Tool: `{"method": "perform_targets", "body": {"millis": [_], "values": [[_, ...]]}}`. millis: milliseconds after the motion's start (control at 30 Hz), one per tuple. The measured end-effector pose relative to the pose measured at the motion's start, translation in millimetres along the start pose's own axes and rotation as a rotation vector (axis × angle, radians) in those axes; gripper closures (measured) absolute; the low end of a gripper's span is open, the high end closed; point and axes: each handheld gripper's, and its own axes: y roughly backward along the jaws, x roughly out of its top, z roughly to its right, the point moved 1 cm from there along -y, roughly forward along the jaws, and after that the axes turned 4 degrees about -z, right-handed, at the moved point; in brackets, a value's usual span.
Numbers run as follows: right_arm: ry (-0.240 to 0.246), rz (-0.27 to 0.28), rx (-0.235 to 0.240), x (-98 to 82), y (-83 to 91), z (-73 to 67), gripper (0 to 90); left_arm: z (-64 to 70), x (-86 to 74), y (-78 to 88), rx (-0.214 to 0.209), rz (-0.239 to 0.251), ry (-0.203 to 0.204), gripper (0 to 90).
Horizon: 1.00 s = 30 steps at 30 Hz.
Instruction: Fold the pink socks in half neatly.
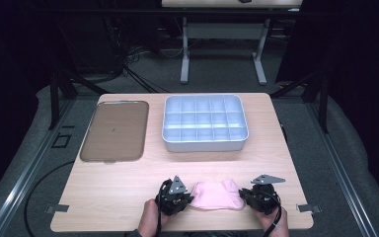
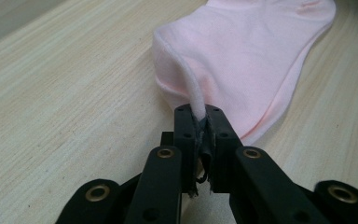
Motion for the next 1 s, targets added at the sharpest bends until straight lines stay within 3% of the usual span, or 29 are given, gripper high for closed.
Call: {"method": "perform_targets", "body": {"millis": [167, 333, 633, 1000], "values": [[-0.038, 0.026, 0.024, -5.0, 1.2, -0.5, 84.4, -0.8, -1.3, 2.4, -0.012, 0.017, 0.017, 87.0], [-0.025, 0.028, 0.017, -5.4, 3.7, -2.9, 84.4, -2.9, -1.3, 6.1, -0.03, 0.021, 0.021, 87.0], [0.031, 0.075, 0.017, 9.0, 20.0, -16.1, 84.2, -11.1, 0.4, 26.1, -0.029, 0.072, 0.054, 87.0], [0.075, 0.098, 0.032, 31.6, 17.8, -28.1, 84.0, -25.5, -5.8, 42.2, 0.01, 0.096, 0.089, 86.8]]}}
